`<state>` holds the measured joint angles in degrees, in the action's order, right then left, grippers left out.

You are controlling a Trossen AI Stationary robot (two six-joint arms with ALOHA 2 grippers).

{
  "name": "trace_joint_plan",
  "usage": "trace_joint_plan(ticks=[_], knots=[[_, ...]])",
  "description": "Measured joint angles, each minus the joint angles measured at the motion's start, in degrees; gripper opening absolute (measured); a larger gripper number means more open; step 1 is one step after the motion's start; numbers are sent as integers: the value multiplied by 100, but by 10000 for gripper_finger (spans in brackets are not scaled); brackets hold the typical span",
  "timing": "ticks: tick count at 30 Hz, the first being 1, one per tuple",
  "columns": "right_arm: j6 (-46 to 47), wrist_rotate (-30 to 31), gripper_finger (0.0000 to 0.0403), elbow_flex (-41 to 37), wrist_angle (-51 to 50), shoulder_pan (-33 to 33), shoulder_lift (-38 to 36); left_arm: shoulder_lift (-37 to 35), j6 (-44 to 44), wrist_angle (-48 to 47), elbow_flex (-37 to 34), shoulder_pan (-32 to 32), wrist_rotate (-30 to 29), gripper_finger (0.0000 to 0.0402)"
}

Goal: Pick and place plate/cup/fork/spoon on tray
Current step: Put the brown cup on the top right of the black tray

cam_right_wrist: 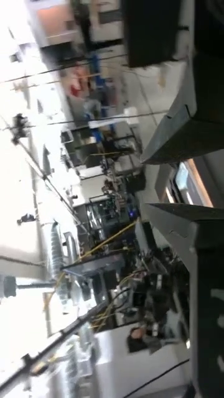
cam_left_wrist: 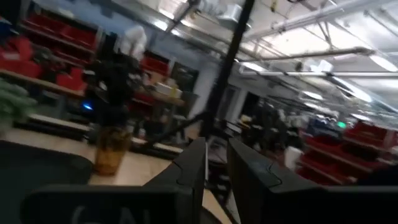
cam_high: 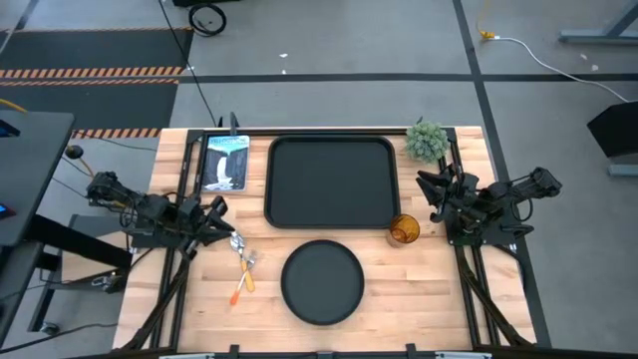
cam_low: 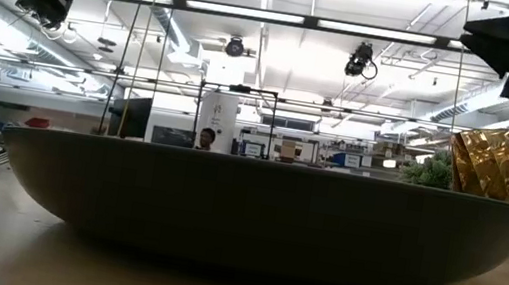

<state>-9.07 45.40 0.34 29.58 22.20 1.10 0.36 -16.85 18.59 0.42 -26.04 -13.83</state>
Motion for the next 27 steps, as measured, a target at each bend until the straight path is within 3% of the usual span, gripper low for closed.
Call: trace_joint_plan(ticks=[10,16,22,27], knots=[[109,-447,116,149,-348,-30,119,0,247,1050,-2,15,-406,73],[1412,-144,112,921,-2460,-272,670,11,121,838,-1,26,-983,73],[2651,-1262,112,1503,-4155,-559,1315,41,228,578,-1,26,-1055,73],[2952,-1523,112,1972,-5198,-634,2067,39,316,592,-2,27,-1057,73]])
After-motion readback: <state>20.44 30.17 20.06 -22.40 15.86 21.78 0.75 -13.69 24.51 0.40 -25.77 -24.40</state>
